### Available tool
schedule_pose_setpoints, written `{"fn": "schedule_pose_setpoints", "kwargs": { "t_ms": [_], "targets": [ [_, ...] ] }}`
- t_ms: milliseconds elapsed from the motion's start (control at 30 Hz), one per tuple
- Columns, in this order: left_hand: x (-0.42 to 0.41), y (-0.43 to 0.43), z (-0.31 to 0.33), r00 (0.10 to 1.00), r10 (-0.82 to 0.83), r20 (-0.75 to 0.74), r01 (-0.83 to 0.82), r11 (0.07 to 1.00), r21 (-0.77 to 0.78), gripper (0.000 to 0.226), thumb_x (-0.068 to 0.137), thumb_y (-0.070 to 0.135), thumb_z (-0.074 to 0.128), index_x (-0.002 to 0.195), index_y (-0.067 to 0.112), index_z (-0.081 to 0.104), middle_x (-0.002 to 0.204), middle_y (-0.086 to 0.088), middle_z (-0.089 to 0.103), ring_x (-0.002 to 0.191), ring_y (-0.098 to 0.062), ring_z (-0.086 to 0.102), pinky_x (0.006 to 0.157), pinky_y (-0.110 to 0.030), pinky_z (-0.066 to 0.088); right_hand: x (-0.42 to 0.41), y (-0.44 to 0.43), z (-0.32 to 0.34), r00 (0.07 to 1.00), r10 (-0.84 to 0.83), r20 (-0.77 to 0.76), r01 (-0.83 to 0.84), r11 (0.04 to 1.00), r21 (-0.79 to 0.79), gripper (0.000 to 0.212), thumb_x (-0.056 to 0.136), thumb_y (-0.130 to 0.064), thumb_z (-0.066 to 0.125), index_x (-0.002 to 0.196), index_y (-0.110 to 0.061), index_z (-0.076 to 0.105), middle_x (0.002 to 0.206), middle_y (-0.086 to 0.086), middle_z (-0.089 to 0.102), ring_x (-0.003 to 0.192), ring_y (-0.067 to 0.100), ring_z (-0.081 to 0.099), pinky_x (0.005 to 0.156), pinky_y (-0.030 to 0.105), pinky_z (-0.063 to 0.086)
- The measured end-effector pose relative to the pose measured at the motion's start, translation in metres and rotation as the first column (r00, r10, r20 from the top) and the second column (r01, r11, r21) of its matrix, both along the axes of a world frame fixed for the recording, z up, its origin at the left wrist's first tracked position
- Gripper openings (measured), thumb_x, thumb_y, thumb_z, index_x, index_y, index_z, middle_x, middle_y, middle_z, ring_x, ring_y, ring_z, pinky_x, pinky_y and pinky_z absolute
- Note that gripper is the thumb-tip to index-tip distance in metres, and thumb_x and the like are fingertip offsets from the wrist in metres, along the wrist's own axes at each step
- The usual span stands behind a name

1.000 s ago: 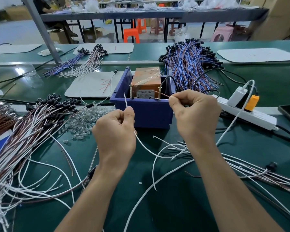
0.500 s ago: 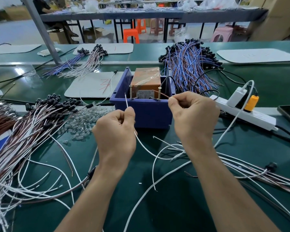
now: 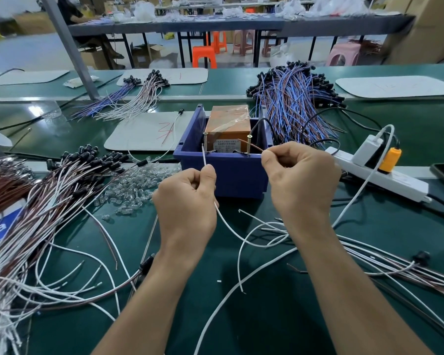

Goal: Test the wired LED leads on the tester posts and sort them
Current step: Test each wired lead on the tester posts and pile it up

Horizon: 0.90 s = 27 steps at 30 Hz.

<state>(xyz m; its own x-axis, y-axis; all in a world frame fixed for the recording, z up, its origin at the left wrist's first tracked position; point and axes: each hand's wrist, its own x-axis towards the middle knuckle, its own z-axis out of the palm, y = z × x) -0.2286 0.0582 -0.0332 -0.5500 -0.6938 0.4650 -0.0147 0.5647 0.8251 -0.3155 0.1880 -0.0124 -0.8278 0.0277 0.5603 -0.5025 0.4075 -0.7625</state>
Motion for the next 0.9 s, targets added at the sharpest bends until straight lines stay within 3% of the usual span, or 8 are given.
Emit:
{"fn": "schedule_pose_setpoints", "kwargs": {
  "t_ms": [200,400,500,567,600,667,767,900],
  "targets": [
    [-0.002,0.002,-0.002,1.000,-0.001,0.027,0.002,0.999,-0.040,0.050,0.099,0.034,0.065,0.054,0.013,0.062,0.050,0.016,0.062,0.053,-0.003,0.061,0.054,-0.005,0.038,0.001,0.001,0.000,0.999,-0.019,-0.041,0.020,1.000,0.021,0.009,0.085,-0.031,0.078,0.081,-0.024,0.081,0.066,-0.013,0.072,0.060,0.006,0.066,0.063,0.029,0.054],
    [-0.002,0.002,-0.002,1.000,-0.016,0.019,0.016,1.000,-0.009,0.051,0.099,0.035,0.064,0.053,0.013,0.062,0.049,0.013,0.063,0.051,-0.007,0.061,0.052,-0.008,0.039,0.000,0.001,0.000,0.999,-0.011,-0.043,0.012,1.000,0.016,0.009,0.085,-0.030,0.078,0.080,-0.023,0.081,0.066,-0.012,0.072,0.060,0.008,0.066,0.063,0.035,0.057],
    [0.003,0.005,0.001,0.998,0.045,-0.043,-0.045,0.999,0.002,0.054,0.097,0.039,0.060,0.053,0.008,0.059,0.046,-0.002,0.058,0.046,-0.021,0.055,0.051,-0.025,0.043,0.003,0.003,0.000,0.999,0.009,-0.033,-0.009,1.000,-0.002,0.009,0.084,-0.029,0.076,0.078,-0.023,0.079,0.064,-0.010,0.071,0.060,0.013,0.067,0.064,0.040,0.057],
    [0.009,0.007,0.004,0.988,0.088,-0.127,-0.088,0.996,0.007,0.053,0.095,0.039,0.058,0.053,0.008,0.055,0.046,-0.006,0.051,0.046,-0.028,0.049,0.053,-0.041,0.042,0.010,0.005,0.002,0.996,0.067,-0.064,-0.065,0.997,0.034,0.010,0.083,-0.030,0.074,0.075,-0.024,0.076,0.060,-0.012,0.068,0.057,0.010,0.064,0.060,0.036,0.055],
    [0.012,0.009,0.006,0.982,0.080,-0.174,-0.076,0.997,0.024,0.051,0.095,0.038,0.058,0.053,0.009,0.054,0.045,-0.005,0.049,0.044,-0.027,0.046,0.048,-0.040,0.039,0.015,0.007,0.003,0.989,0.131,-0.068,-0.125,0.989,0.077,0.010,0.082,-0.031,0.073,0.075,-0.025,0.075,0.059,-0.013,0.067,0.056,0.009,0.064,0.059,0.032,0.054],
    [0.015,0.012,0.008,0.967,0.026,-0.253,0.002,0.994,0.112,0.046,0.095,0.039,0.060,0.058,0.013,0.058,0.044,-0.002,0.050,0.040,-0.018,0.043,0.042,-0.031,0.036,0.024,0.011,0.006,0.956,0.292,0.017,-0.290,0.938,0.189,0.009,0.082,-0.032,0.070,0.075,-0.027,0.074,0.059,-0.016,0.066,0.056,0.008,0.063,0.056,0.026,0.051],
    [0.015,0.015,0.010,0.936,-0.023,-0.350,0.141,0.938,0.316,0.043,0.099,0.041,0.060,0.061,0.022,0.063,0.041,0.001,0.050,0.035,-0.013,0.044,0.039,-0.023,0.035,0.035,0.020,0.008,0.826,0.434,0.360,-0.552,0.751,0.361,0.017,0.090,-0.038,0.061,0.082,-0.030,0.074,0.069,-0.017,0.071,0.061,0.005,0.064,0.057,0.020,0.049],
    [0.014,0.015,0.014,0.894,0.014,-0.447,0.199,0.883,0.426,0.041,0.103,0.039,0.055,0.066,0.024,0.061,0.040,0.003,0.049,0.032,-0.014,0.041,0.037,-0.022,0.030,0.068,0.038,0.008,0.604,0.512,0.611,-0.784,0.520,0.339,0.054,0.096,-0.066,0.039,0.090,-0.019,0.066,0.080,-0.005,0.070,0.075,0.014,0.064,0.071,0.037,0.055]
  ]
}}
